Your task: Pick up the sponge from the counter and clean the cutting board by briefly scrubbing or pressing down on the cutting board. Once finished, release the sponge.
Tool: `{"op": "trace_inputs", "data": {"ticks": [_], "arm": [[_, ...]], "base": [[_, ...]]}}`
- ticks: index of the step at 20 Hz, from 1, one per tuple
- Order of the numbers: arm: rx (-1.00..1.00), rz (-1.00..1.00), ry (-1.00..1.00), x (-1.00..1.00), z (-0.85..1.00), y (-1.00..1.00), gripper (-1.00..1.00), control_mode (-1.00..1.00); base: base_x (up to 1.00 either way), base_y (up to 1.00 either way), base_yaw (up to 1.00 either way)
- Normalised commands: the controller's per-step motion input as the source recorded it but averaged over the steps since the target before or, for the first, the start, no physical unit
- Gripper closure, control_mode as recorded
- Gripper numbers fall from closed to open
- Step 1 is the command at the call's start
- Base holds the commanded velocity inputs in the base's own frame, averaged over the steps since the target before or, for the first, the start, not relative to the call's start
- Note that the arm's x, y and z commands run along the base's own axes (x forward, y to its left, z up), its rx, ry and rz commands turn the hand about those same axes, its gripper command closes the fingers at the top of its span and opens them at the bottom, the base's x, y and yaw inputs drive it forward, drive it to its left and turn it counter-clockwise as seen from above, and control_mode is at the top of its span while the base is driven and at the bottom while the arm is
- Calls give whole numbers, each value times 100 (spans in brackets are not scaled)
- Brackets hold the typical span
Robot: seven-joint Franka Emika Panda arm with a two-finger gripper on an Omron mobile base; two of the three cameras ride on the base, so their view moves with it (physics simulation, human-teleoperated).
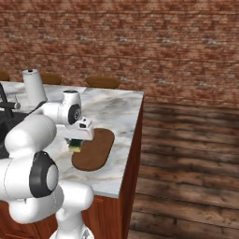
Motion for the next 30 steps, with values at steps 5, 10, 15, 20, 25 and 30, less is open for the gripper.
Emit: {"op": "trace_inputs", "data": {"ticks": [5, 10, 15, 20, 25, 30], "arm": [[0, 34, 0, -26, 0, -31, 100, -100], [0, 40, 0, -21, 0, -31, 100, -100], [0, 37, 0, -5, 0, -36, 100, -100], [0, 33, 5, 0, -4, -29, 100, -100], [0, 23, 12, 0, -22, -13, 100, -100], [0, 13, 3, 0, -33, -8, 100, -100]], "base": [[0, 0, 0], [0, 0, 0], [0, 0, 0], [0, 0, 0], [0, 0, 0], [0, 0, 0]]}}
